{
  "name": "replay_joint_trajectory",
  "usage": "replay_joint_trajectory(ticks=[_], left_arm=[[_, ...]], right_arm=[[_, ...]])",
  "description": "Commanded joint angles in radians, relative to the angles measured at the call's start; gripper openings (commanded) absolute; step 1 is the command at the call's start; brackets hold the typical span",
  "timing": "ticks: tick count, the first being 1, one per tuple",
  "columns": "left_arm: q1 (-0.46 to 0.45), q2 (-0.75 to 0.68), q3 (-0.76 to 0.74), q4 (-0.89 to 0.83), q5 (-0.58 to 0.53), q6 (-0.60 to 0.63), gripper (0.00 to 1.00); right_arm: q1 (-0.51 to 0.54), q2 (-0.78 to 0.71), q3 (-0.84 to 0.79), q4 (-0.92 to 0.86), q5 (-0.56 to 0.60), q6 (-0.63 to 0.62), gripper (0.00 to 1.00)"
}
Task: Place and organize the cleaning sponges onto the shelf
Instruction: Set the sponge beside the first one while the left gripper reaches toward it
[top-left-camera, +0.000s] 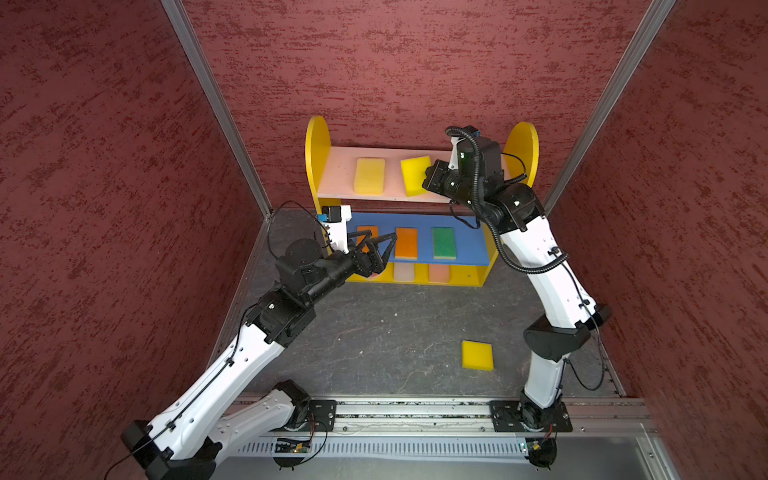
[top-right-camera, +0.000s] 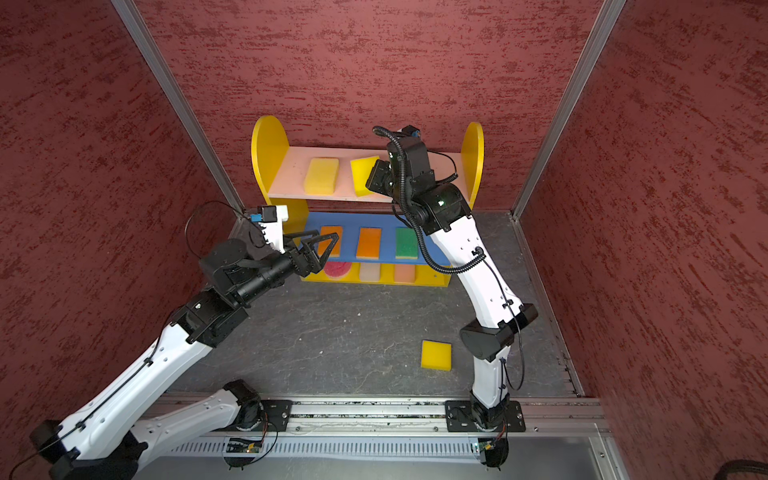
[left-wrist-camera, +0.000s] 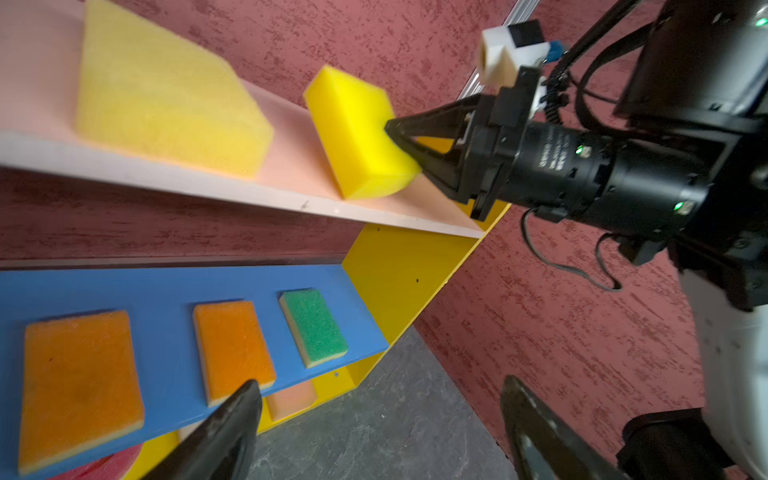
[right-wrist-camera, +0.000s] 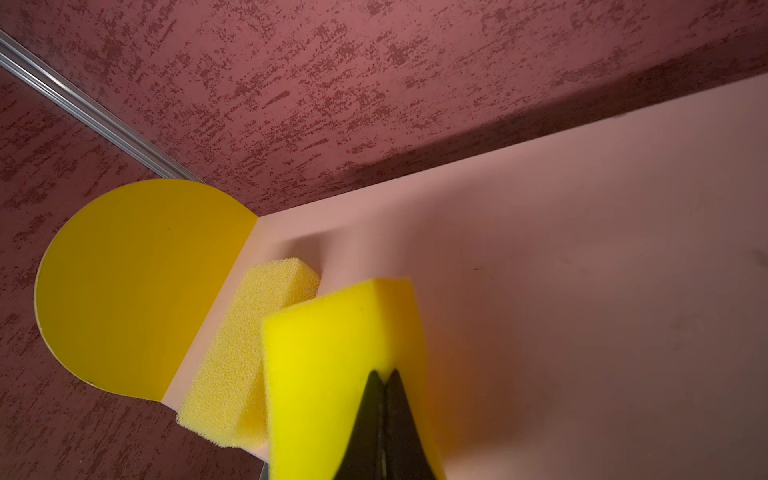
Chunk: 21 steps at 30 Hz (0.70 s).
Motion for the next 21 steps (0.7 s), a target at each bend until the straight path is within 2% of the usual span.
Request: replay_joint_trajectory(ticks=[1,8,17,21], left_arm=[[-0.001,0.028,0.075,0.059,0.045,-0.013,0.89],[-0.037,0.082,0.189,0.058,0.043,-0.004,0.89],[-0.084,0.159,0.275,0.088,0.008,0.079,0.89],[-0.1,0.211,0.31,0.123,-0.001,0.138,0.9]], right_arm=[[-0.008,-0.003,0.008,0.024,0.045,0.058,0.0],[-0.008,-0.018,-0.043,0.052,0.025,0.098,0.0],[-0.008,-0.058,-0.129,0.09,0.051,0.124,0.0],[-0.009,-0.084,-0.181,0.119,0.068,0.128,0.08]])
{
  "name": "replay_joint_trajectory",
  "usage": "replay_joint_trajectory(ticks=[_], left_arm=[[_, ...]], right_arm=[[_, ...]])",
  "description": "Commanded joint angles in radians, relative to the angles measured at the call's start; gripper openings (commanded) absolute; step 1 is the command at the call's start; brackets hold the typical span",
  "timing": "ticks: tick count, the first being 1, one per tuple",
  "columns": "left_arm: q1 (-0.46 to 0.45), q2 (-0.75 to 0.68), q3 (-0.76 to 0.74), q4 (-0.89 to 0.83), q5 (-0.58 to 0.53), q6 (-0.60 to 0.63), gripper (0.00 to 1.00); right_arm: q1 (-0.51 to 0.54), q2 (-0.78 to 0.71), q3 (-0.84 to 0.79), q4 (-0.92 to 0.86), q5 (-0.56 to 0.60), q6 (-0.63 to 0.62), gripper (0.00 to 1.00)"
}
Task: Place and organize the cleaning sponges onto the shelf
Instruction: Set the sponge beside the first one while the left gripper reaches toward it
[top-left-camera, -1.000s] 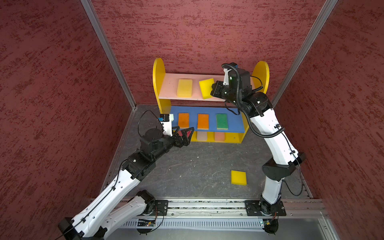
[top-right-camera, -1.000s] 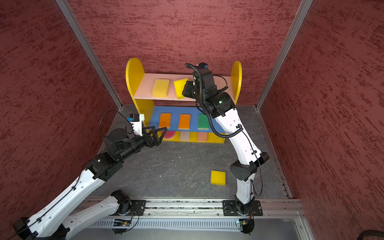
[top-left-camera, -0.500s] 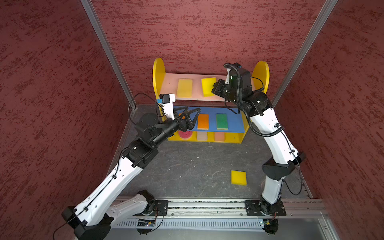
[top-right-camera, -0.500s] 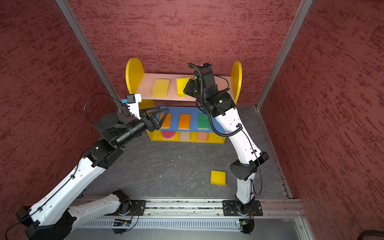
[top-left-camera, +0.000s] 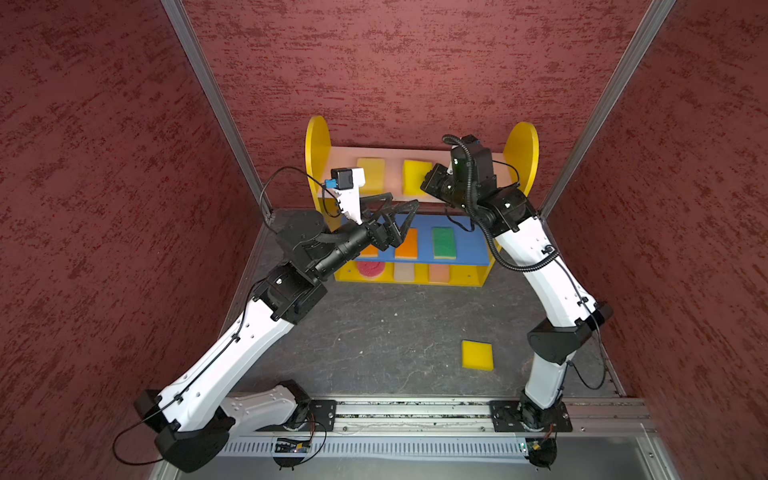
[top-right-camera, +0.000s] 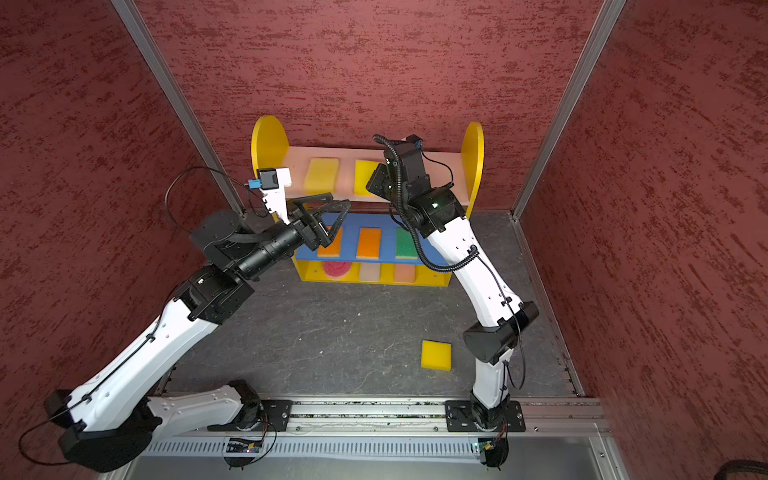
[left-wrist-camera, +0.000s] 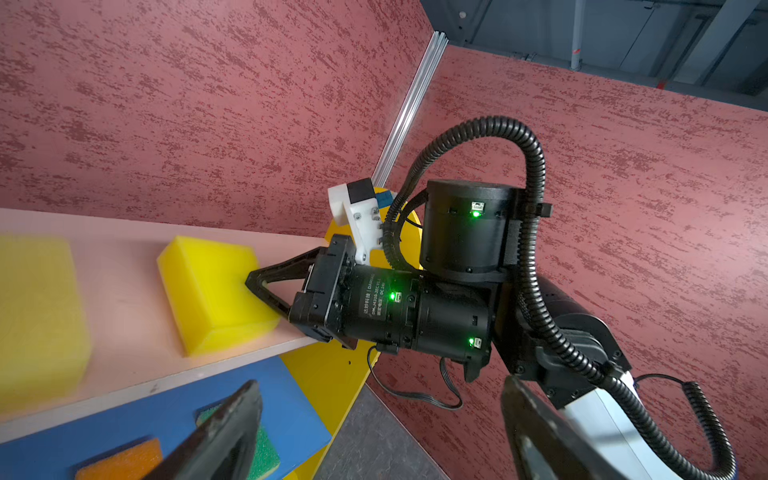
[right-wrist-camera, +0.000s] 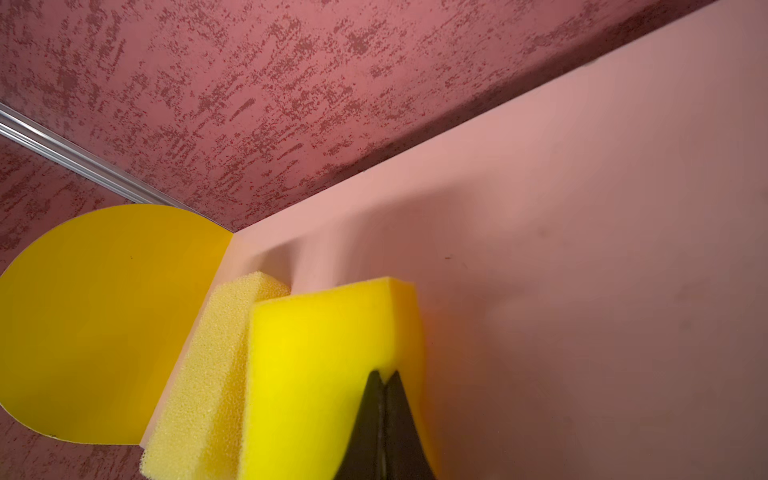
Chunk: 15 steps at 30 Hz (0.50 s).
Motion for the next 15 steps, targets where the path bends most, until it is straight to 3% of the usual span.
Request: replay_joint_trajectory(ticks=[1,15], left_arm=[[-0.018,0.036,0.034,0.059,-0.009,0.084,0.9],[-0.006,0.217,0.277,0.092,-0.055,0.261,0.93]], right_arm=[[-0.007,-0.049,-0.032,0.028,0.035,0.019,0.1],[-0.019,-0.059,-0.047,0.048,0.021,0.014,0.21]])
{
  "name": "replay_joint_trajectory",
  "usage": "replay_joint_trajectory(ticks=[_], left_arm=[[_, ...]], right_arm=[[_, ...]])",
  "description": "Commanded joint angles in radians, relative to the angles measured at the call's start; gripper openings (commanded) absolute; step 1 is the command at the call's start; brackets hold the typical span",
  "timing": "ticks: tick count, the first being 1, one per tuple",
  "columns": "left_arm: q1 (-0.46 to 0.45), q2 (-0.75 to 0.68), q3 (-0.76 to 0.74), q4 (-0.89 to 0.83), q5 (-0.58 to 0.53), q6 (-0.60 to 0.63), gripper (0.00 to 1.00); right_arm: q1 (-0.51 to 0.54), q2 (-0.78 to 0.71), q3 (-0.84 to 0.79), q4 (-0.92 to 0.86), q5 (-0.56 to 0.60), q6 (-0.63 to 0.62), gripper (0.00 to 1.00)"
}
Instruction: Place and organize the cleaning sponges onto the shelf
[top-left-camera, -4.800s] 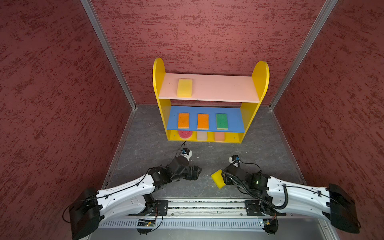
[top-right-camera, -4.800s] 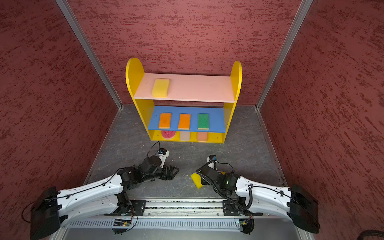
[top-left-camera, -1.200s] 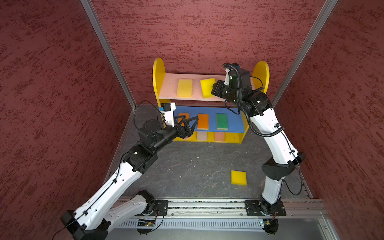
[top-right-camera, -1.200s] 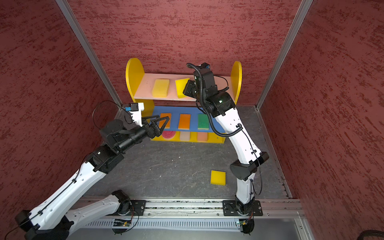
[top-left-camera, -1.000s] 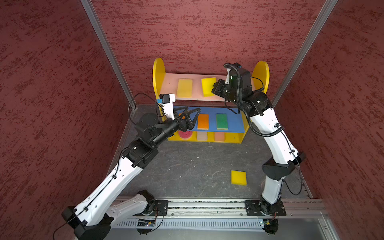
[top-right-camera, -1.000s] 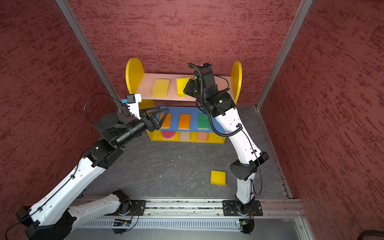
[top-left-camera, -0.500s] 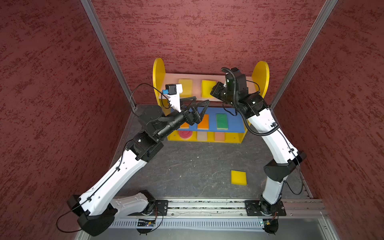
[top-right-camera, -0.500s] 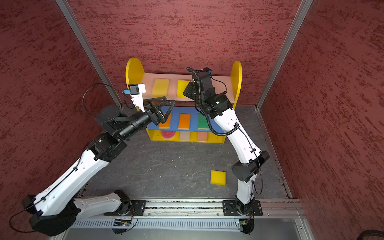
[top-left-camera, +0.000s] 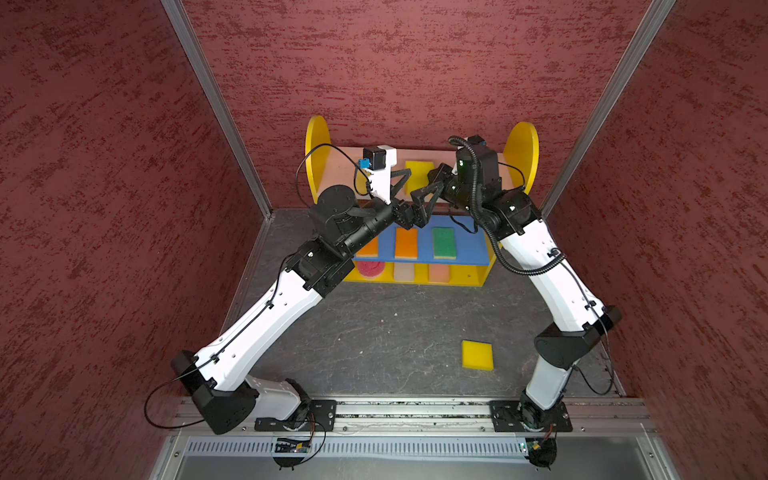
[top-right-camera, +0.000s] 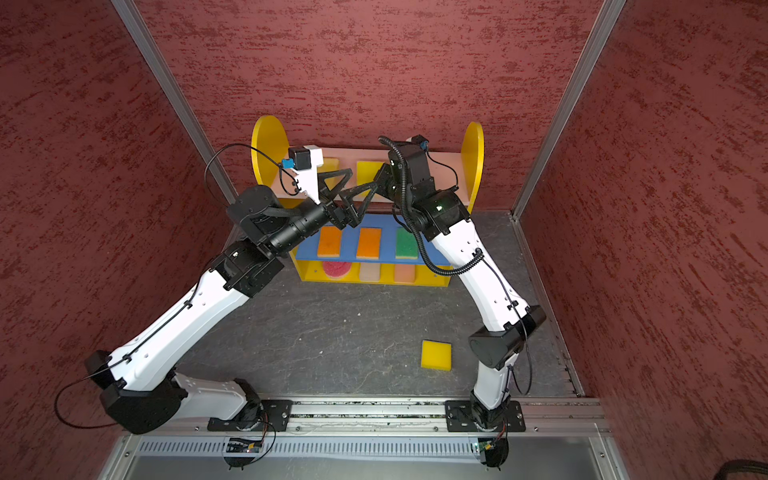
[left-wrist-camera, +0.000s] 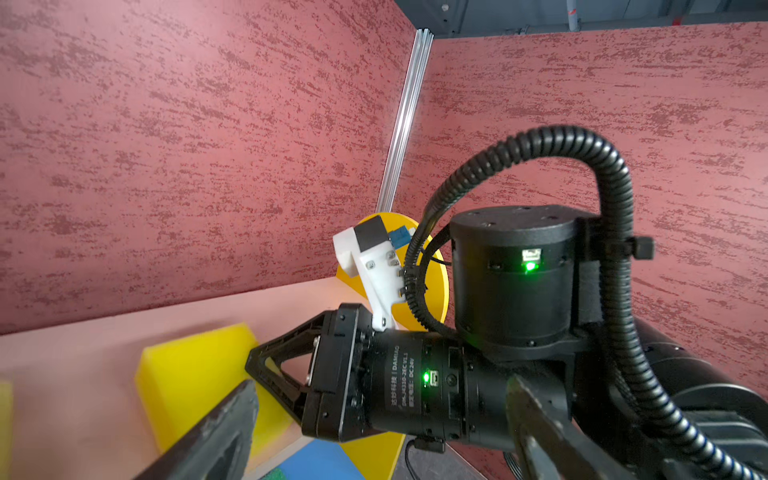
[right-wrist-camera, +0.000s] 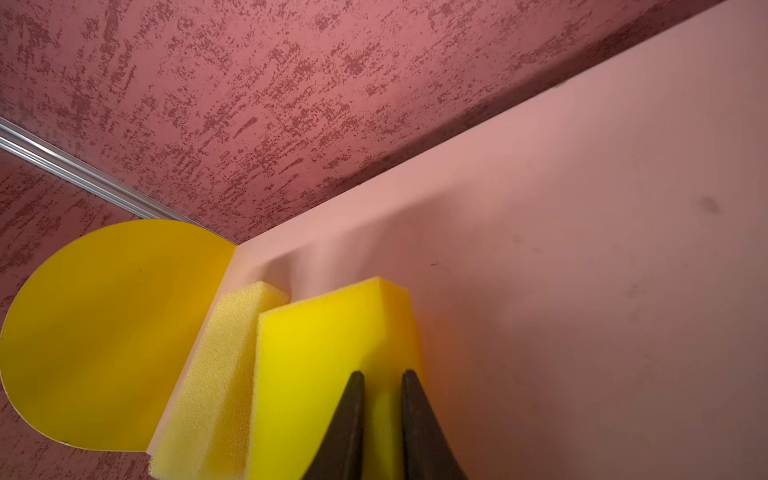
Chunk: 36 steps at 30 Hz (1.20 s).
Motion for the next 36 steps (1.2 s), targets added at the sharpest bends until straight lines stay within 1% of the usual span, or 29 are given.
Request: replay_joint_trajectory(ticks=[1,4,7,10,12,15,18,21,24,27,28,29,30,34,36], left_arm=[[0.023,0.021,0.1,0.037,-0.014,0.056,0.93],[0.044,0.062,0.193,0.005,0.014,0.04,0.93],[0.047,0.069,0.241,-0.065,0.036,-0.004,0.93],[0.044,0.038,0.22,-0.121,0.002,-0.037,0.92],[0.044,0.017,0.201,-0.16,-0.045,-0.044,0.9],[0.051,-0.008,0.168,-0.198,-0.075,-0.055,0.85],[0.054,-0.003,0.179,-0.262,-0.09,-0.079,0.83],[0.059,0.019,0.207,-0.348,-0.103,-0.118,0.83],[0.084,0.045,0.235,-0.419,-0.083,-0.176,0.84],[0.1,0.067,0.269,-0.469,-0.066,-0.208,0.84],[0.103,0.073,0.276,-0.477,-0.056,-0.214,0.8],[0.107,0.08,0.282,-0.481,-0.04,-0.222,0.72],[0.111,0.086,0.288,-0.484,-0.017,-0.232,0.68],[0.119,0.121,0.316,-0.502,0.042,-0.267,0.68],[0.124,0.139,0.321,-0.503,0.07,-0.287,0.68]], right_arm=[[-0.011,-0.017,0.007,0.011,0.008,0.005,0.21],[-0.011,-0.019,0.007,0.011,0.009,0.007,0.22],[-0.012,-0.023,0.007,0.008,0.012,-0.001,0.23],[-0.014,-0.028,0.006,0.006,0.022,-0.008,0.24],[-0.014,-0.03,0.006,0.011,0.019,-0.008,0.24],[-0.014,-0.035,0.007,0.02,0.012,-0.009,0.28],[-0.014,-0.038,0.007,0.025,0.008,-0.014,0.31],[-0.014,-0.041,0.007,0.025,-0.001,-0.014,0.35],[-0.014,-0.043,0.006,0.022,0.0,-0.014,0.36],[-0.014,-0.05,0.004,0.027,-0.011,-0.015,0.36],[-0.014,-0.054,0.002,0.031,-0.015,-0.018,0.35],[-0.014,-0.058,-0.002,0.038,-0.023,-0.02,0.34],[-0.014,-0.061,-0.008,0.043,-0.029,-0.022,0.34],[-0.014,-0.072,-0.026,0.047,-0.041,-0.024,0.28],[-0.014,-0.08,-0.052,0.058,-0.049,-0.02,0.27]])
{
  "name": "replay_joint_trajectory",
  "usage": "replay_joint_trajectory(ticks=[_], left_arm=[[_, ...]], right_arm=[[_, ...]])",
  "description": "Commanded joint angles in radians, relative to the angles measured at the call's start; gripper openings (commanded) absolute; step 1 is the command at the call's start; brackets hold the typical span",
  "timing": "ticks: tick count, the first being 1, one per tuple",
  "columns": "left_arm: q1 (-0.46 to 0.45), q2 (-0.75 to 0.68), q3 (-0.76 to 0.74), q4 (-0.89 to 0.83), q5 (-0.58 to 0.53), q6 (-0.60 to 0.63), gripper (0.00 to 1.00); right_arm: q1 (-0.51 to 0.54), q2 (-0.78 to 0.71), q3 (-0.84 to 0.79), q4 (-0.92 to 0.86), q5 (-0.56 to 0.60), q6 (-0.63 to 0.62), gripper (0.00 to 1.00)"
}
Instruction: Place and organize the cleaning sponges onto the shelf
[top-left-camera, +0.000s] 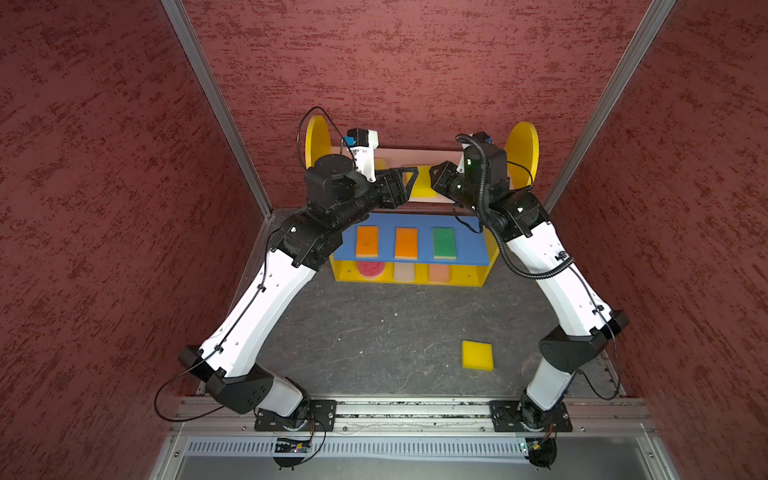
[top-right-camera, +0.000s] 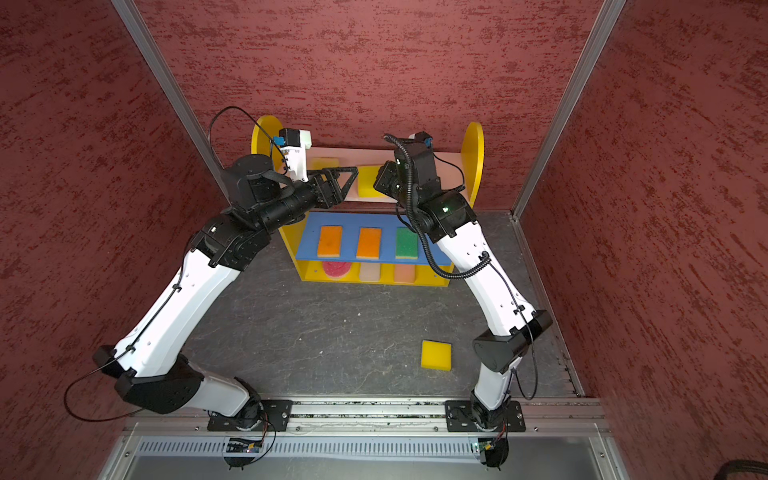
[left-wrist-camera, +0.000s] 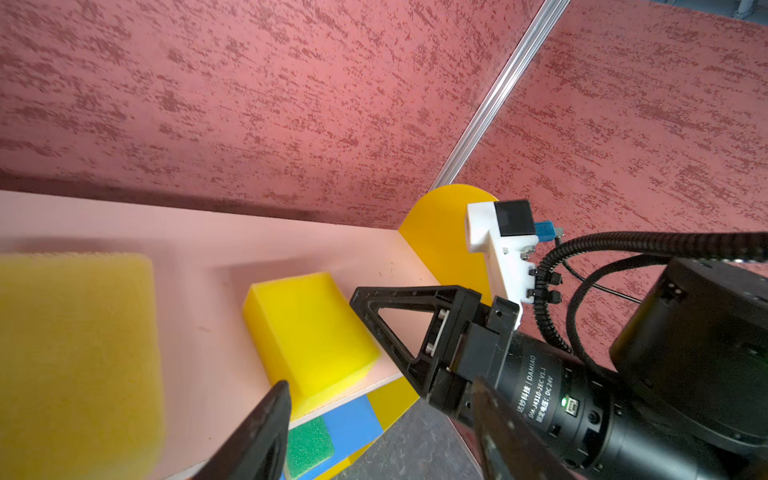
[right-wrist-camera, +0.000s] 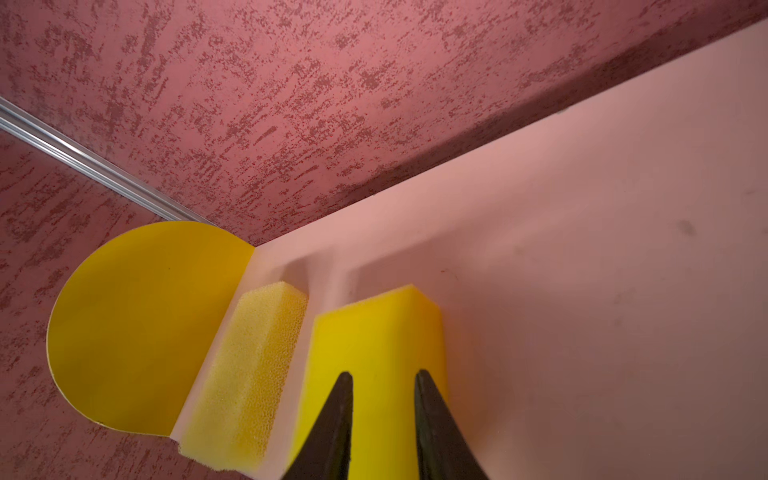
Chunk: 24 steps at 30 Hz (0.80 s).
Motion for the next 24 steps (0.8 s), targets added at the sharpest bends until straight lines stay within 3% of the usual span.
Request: replay_joint_trajectory(ticks=[1,24], left_arm=[[0.009,0.028,0.026,-0.027,0.074,-0.05,0.68],[0.009,0.08,0.023,-0.017,0.082,-0.086,0.68]], right_arm=[[-0.009,-0.039,-0.033,0.037,-0.028,0.003,0.27],[-0.009,-0.043,-0.085,0.075,-0.075,0.024,0.27]])
